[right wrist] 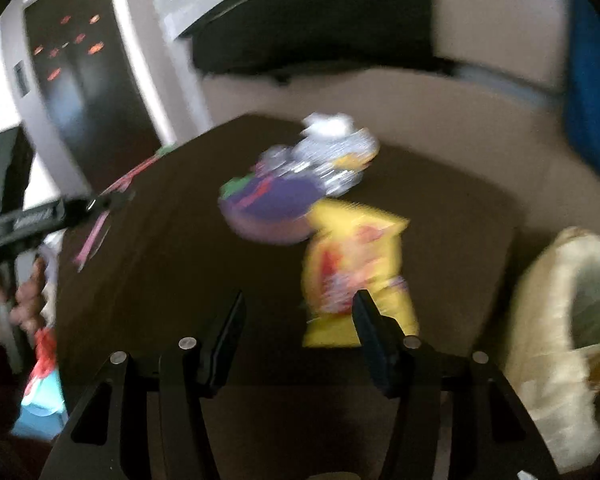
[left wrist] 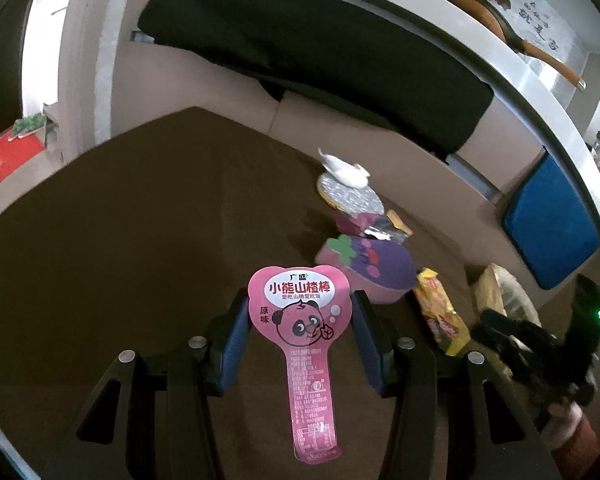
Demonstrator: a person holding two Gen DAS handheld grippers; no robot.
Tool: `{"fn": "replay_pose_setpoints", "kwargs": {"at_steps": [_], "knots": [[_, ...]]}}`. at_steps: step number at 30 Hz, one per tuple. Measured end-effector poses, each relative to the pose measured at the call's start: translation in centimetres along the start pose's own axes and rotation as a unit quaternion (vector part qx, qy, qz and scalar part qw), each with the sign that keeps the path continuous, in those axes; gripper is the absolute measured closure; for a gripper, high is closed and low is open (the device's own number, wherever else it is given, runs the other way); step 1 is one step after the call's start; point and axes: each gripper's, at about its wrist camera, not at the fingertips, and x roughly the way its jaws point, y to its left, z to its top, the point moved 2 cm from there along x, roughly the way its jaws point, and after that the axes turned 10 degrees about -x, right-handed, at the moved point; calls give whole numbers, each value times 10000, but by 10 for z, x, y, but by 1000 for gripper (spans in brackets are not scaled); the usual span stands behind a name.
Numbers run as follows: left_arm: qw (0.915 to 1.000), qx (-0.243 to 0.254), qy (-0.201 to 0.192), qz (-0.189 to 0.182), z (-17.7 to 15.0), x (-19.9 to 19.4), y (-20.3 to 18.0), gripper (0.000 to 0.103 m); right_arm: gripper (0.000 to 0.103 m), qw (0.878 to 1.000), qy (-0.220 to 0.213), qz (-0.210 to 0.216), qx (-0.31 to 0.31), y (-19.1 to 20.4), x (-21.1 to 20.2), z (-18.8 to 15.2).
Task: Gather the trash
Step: 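Grasp the yellow nabati wafer bag with the right gripper while the left gripper holds the pink packet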
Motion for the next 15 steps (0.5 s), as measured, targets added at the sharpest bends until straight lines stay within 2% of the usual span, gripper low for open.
{"fn": "replay_pose_setpoints", "kwargs": {"at_steps": [2,7,10,11,15], "knots": [[10000,35,42,-36,-2,0,-2,53,50,9997,66,-78,217,-16,15,5],[9999,-57,65,101,-1,-2,9,53,50,9971,240,202,691,-43,54,14],[9995,-214,119,204,0,1,22,53,50,9948,289,402,894,-44,70,17],[9993,-266,136,234,-1,2,26,53,47,9946,270,437,907,-42,73,19],[9987,-374,204,264,-3,8,32,53,43,9962,304,360,734,-30,82,25]]}}
